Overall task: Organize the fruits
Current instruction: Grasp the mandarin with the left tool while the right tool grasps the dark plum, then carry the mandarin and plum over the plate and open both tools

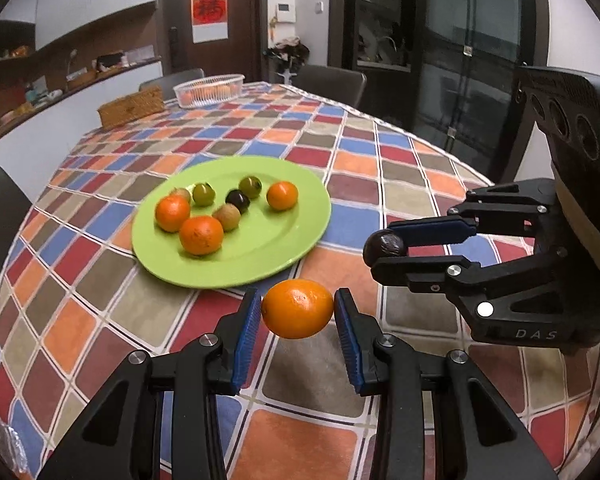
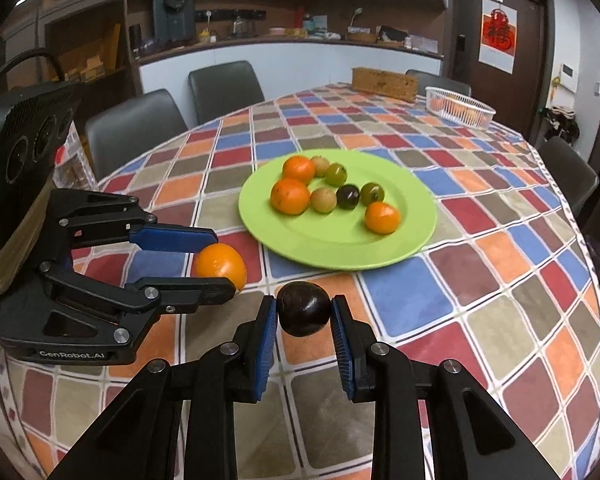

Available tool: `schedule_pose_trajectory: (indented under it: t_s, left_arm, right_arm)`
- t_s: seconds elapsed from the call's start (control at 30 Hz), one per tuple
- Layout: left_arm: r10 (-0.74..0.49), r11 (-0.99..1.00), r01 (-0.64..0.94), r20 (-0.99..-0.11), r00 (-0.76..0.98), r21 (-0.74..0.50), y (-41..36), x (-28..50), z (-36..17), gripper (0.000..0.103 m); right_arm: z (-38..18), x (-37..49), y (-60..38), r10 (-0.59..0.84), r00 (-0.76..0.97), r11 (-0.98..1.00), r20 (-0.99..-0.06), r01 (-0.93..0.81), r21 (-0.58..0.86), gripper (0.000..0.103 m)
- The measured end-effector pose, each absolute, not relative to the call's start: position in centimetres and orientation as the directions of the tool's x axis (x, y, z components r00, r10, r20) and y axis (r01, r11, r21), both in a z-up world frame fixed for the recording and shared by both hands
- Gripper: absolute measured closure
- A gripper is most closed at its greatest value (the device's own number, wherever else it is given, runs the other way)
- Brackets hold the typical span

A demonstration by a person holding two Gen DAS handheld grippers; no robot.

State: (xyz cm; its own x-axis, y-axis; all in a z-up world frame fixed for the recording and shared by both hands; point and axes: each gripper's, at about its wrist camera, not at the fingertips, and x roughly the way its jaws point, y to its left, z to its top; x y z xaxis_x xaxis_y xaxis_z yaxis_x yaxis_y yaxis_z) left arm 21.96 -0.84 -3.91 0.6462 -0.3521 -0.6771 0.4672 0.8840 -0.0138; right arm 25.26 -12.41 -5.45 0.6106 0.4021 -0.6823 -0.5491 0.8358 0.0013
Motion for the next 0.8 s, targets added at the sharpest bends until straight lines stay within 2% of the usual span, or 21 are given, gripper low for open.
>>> schedule_pose_trajectory:
  t_s: [0.47,0.8]
  left_arm:
    - [-0.325,0.914,0.406,-0.594,0.736,0.003,-1.1,21.6,0.4,0.066]
    - [-0.309,0.924,0.382,-0.566,0.765,0.011,-1.3,23.9,2.1,0.066]
  right_arm:
    - [-1.7,25.0,-13.1,0.412,0.688,0.862,-0.598,-0.507,0.011,0.075]
    - [0.3,27.1,-13.0,0.397,0.732,0.882,-0.553,-0.471,0.009,0.075]
